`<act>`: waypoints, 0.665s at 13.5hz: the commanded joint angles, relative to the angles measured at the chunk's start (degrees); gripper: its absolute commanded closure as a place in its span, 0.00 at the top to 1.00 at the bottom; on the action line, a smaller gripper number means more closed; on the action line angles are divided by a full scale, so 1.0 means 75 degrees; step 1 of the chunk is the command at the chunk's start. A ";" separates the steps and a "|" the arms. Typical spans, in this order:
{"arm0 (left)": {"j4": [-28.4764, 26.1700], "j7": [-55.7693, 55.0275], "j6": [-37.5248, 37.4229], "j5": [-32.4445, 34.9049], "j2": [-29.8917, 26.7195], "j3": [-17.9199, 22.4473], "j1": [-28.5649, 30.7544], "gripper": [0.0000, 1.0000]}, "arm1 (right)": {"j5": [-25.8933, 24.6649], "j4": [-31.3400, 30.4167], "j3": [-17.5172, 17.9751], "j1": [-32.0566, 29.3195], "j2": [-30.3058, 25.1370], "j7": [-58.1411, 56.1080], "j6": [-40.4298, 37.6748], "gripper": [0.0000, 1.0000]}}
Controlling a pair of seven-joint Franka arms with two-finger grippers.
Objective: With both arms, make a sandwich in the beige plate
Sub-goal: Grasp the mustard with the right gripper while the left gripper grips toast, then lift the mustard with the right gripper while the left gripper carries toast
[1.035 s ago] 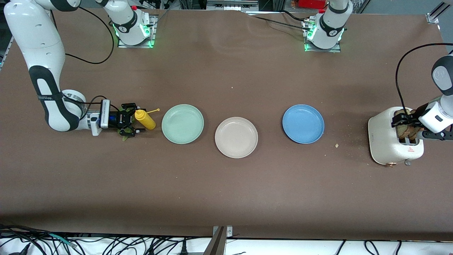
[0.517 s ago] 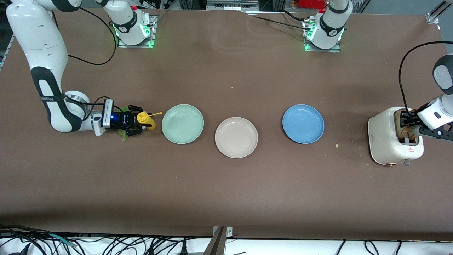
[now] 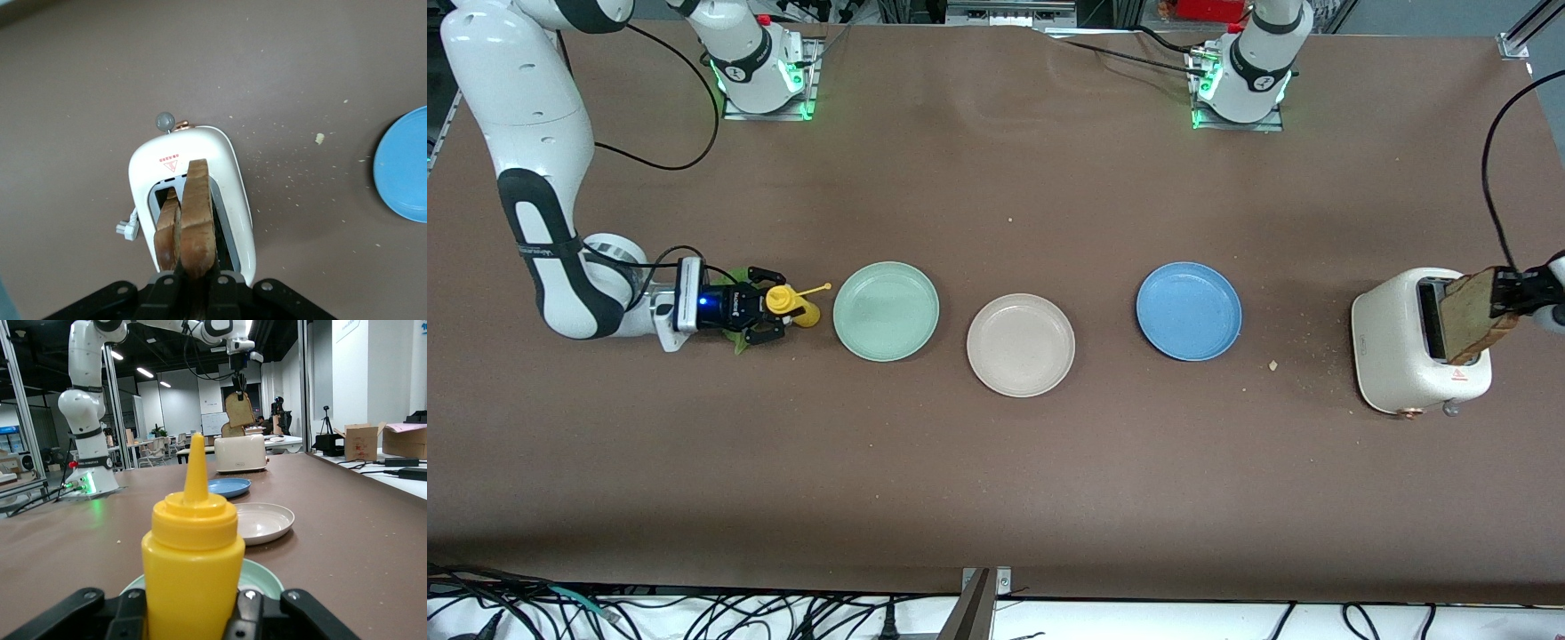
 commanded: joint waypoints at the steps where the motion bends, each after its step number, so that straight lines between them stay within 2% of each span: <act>1: 0.1038 0.0123 -0.0992 -0.0152 0.0329 -0.0011 -0.0129 0.00 | -0.0533 0.0596 0.0013 -0.0088 -0.0317 0.1442 -0.0289 0.00; 3: 0.1051 0.0053 -0.1076 -0.0818 0.0329 0.0000 -0.0351 0.00 | -0.0966 0.1252 0.0002 -0.0088 -0.0387 0.2544 -0.0464 0.00; 7: 0.1040 -0.0122 -0.1474 -0.2493 0.0610 0.0000 -0.0866 0.00 | -0.2371 0.2530 0.0013 -0.0088 -0.0434 0.4339 -0.0629 0.00; 9: 0.1040 -0.0717 -0.1557 -0.2941 0.0867 0.0000 -0.1381 0.00 | -0.3180 0.2953 0.0002 -0.0100 -0.0435 0.4995 -0.0873 0.00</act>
